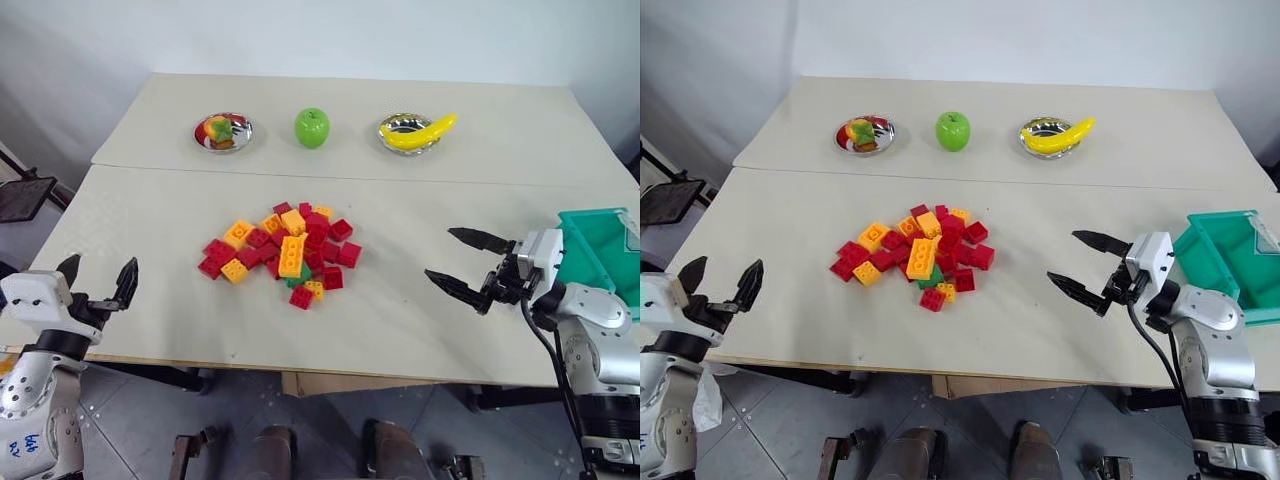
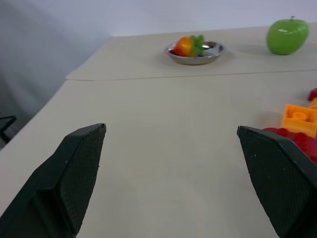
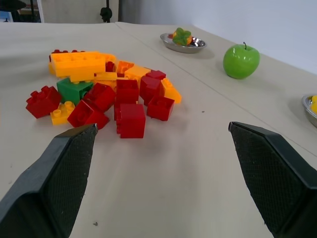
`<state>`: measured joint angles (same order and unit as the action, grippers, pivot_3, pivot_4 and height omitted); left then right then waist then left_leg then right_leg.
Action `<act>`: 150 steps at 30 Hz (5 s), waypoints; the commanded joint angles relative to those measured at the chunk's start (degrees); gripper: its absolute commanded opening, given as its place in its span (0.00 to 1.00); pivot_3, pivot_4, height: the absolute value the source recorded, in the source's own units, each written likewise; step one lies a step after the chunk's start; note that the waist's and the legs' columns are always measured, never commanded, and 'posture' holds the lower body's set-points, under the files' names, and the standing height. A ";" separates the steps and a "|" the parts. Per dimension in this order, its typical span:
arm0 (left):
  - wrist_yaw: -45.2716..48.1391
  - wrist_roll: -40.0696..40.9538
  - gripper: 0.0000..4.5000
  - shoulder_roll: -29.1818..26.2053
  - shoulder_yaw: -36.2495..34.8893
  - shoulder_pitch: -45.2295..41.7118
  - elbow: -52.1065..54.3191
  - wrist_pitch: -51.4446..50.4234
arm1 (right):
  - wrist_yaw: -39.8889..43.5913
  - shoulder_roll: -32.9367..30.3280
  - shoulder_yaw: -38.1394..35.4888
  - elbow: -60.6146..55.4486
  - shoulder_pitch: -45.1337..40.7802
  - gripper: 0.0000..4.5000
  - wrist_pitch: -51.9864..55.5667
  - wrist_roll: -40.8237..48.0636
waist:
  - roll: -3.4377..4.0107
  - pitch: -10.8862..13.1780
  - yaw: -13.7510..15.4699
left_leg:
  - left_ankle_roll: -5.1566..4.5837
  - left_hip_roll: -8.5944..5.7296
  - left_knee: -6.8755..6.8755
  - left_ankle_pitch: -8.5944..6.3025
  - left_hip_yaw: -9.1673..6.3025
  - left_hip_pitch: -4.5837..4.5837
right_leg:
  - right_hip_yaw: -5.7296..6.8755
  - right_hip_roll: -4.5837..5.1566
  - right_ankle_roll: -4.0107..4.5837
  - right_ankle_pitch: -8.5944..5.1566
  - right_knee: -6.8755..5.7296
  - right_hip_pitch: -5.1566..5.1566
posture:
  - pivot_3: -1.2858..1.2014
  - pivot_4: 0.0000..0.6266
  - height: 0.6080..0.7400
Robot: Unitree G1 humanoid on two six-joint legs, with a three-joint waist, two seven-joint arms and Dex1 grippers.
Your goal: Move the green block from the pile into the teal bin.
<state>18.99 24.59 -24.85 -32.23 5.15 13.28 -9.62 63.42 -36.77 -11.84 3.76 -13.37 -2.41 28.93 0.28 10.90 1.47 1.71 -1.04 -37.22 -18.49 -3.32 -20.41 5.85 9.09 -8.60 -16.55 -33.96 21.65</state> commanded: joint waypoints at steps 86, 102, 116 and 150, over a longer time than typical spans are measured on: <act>40.15 1.32 0.32 -21.05 4.63 -1.97 -13.25 1.60 | 3.12 -6.15 -1.38 -8.51 2.54 1.00 6.54 0.60 | 0.21 0.19 -0.37 | -0.06 0.71 -0.63 -0.63 0.66 0.06 | -0.27 -0.65 0.16 0.15 0.01 0.03 | 0.52 0.24 1.00; 25.07 -5.26 0.79 -11.72 28.59 -16.96 -0.86 -13.76 | 0.79 -4.47 -0.62 -8.08 0.16 1.00 4.60 -1.02 | 0.21 0.19 -0.36 | -0.12 0.70 -0.84 -0.72 0.82 0.07 | -0.52 -0.73 0.09 0.19 -0.08 0.03 | 0.52 0.24 1.00; 27.48 -7.89 0.61 -9.68 34.58 -22.34 -4.79 -14.36 | -2.22 -4.83 -2.97 -11.99 4.90 1.00 5.03 -0.27 | 0.21 0.19 -0.06 | -0.14 0.70 -0.85 -0.74 0.93 0.08 | -0.63 -0.74 0.07 0.20 -0.01 0.04 | 0.52 0.24 1.00; 41.43 -0.45 0.33 -6.97 34.94 -39.65 -10.05 -11.12 | -5.27 -4.80 -4.77 -12.93 6.59 1.00 4.67 -0.15 | 0.16 0.21 0.54 | -0.14 0.68 -0.98 -0.74 0.93 0.02 | -0.66 -0.75 0.03 0.22 -0.06 0.07 | 0.52 0.24 1.00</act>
<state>56.68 20.67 -31.79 3.01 -29.74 -0.24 -20.62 58.77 -41.17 -13.80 -7.94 -7.60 2.83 27.91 0.44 11.11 2.01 1.56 -0.37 -38.29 -19.22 -2.47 -20.48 5.25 8.34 -8.58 -16.32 -34.01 21.72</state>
